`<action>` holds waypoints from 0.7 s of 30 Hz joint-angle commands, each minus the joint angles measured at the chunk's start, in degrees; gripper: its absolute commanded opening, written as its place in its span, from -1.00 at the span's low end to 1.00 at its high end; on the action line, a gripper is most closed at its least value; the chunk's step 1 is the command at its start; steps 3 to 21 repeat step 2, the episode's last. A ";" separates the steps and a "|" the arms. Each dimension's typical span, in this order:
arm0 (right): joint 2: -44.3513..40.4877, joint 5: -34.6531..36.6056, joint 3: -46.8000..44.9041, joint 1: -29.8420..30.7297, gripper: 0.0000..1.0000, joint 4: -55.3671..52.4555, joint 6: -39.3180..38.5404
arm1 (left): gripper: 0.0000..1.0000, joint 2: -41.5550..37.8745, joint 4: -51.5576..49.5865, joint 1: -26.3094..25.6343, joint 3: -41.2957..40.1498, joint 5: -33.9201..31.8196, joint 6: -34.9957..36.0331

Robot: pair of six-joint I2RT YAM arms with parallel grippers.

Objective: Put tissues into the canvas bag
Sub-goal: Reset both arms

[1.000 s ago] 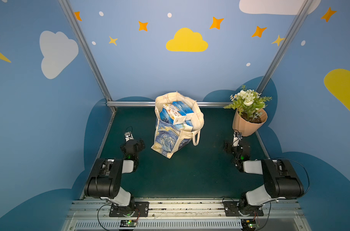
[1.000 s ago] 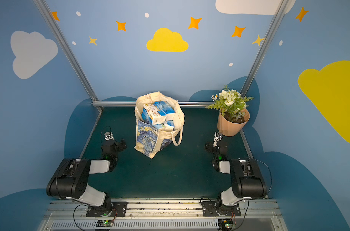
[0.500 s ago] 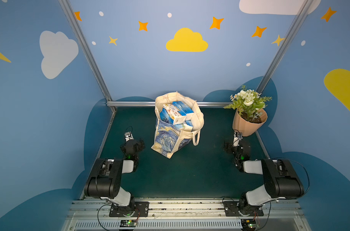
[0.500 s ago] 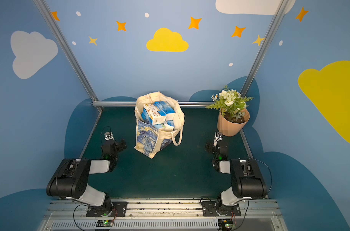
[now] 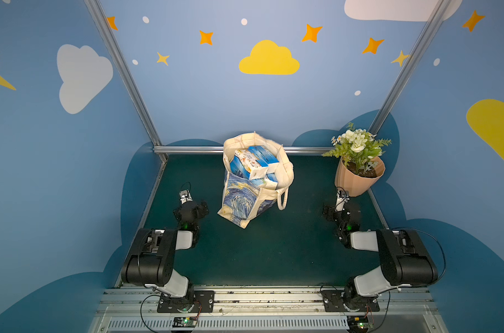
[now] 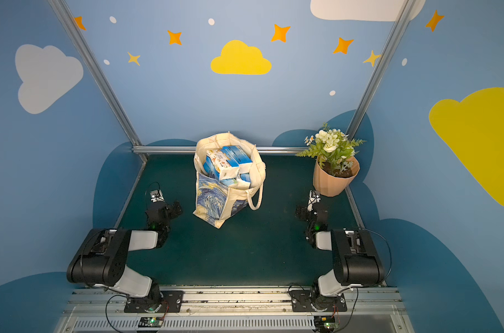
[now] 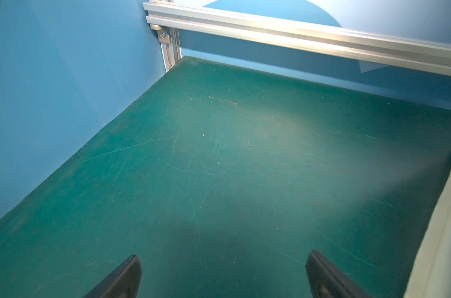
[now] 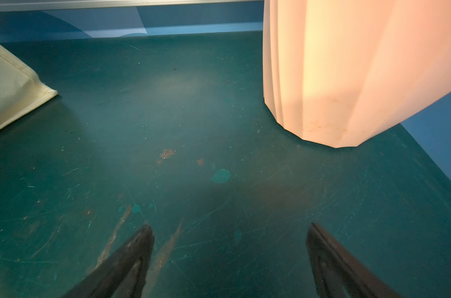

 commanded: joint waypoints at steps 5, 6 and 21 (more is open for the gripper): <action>-0.82 0.37 1.09 0.33 0.86 1.08 -0.20 | 0.99 -0.74 -0.39 0.16 0.49 0.28 0.00; -0.82 0.37 1.09 0.33 0.86 1.08 -0.20 | 0.99 -0.74 -0.39 0.16 0.49 0.28 0.00; -0.82 0.37 1.09 0.33 0.86 1.08 -0.20 | 0.99 -0.74 -0.39 0.16 0.49 0.28 0.00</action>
